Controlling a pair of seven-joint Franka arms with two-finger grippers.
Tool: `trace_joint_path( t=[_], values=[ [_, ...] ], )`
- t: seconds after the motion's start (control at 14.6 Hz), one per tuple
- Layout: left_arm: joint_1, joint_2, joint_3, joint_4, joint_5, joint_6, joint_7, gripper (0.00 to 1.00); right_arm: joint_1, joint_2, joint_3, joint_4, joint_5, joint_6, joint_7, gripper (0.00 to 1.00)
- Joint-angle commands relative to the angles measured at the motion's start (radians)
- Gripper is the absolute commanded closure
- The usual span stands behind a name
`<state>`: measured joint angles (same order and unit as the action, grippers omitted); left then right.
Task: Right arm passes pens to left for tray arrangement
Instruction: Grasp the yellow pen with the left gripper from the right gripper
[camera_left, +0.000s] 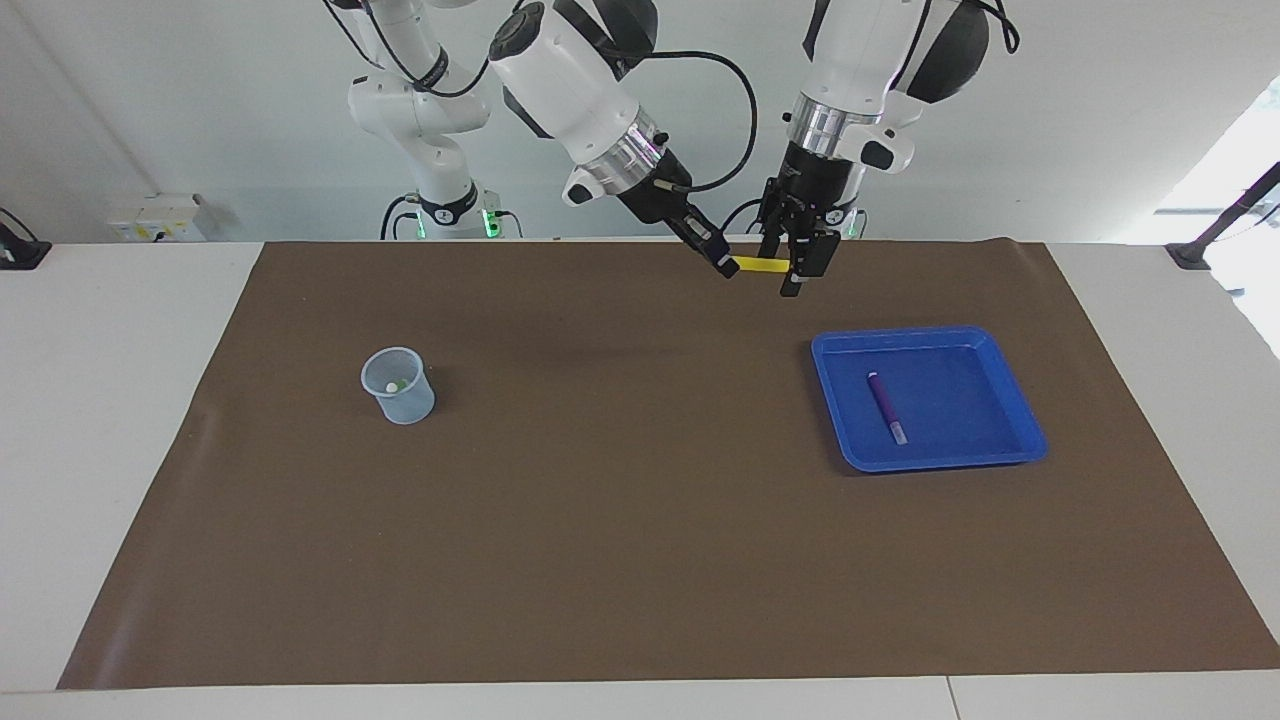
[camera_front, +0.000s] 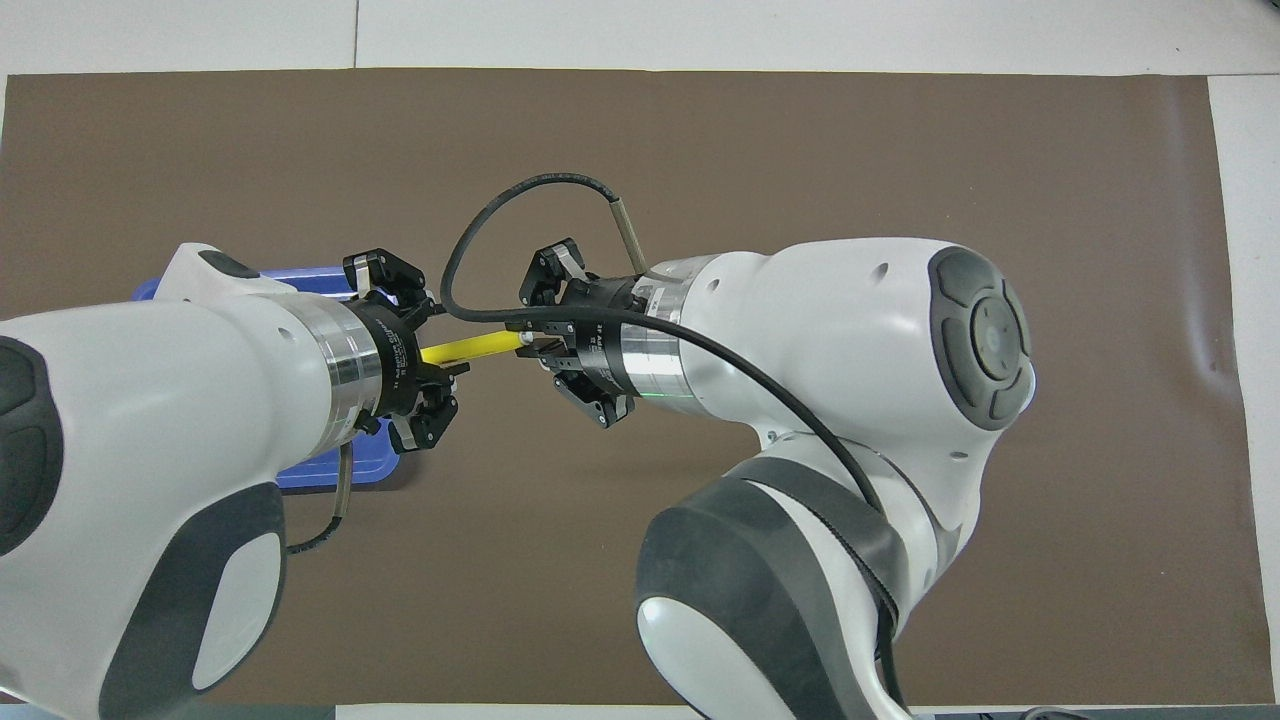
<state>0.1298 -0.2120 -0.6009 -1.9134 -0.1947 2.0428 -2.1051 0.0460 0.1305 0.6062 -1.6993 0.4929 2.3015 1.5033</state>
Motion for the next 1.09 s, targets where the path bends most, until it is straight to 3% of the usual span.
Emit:
trace_joint_path(
  t=[0.0, 0.27, 0.34, 0.89, 0.96, 1.03],
  values=[
    [-0.01, 0.0, 0.003, 0.02, 0.027, -0.036, -0.026, 0.64, -0.009, 0.014, 0.015, 0.013, -0.016, 0.01, -0.005, 1.0],
    [-0.009, -0.001, 0.004, 0.02, 0.027, -0.041, -0.027, 0.89, -0.009, 0.014, 0.015, 0.013, -0.016, 0.01, -0.003, 1.0],
    [-0.007, -0.001, 0.004, 0.02, 0.027, -0.043, -0.029, 0.99, -0.009, 0.014, 0.015, 0.013, -0.016, 0.01, -0.003, 1.0],
    [-0.004, -0.003, 0.003, 0.019, 0.051, -0.041, -0.041, 1.0, -0.009, 0.015, 0.013, 0.015, -0.016, 0.009, -0.011, 1.0],
    [-0.004, -0.003, 0.003, 0.019, 0.051, -0.041, -0.041, 1.0, -0.009, 0.015, 0.013, 0.015, -0.014, 0.007, -0.012, 0.77],
    [-0.004, -0.003, 0.003, 0.019, 0.051, -0.041, -0.041, 1.0, -0.011, 0.015, 0.013, 0.015, -0.016, 0.007, -0.012, 0.27]
  ],
)
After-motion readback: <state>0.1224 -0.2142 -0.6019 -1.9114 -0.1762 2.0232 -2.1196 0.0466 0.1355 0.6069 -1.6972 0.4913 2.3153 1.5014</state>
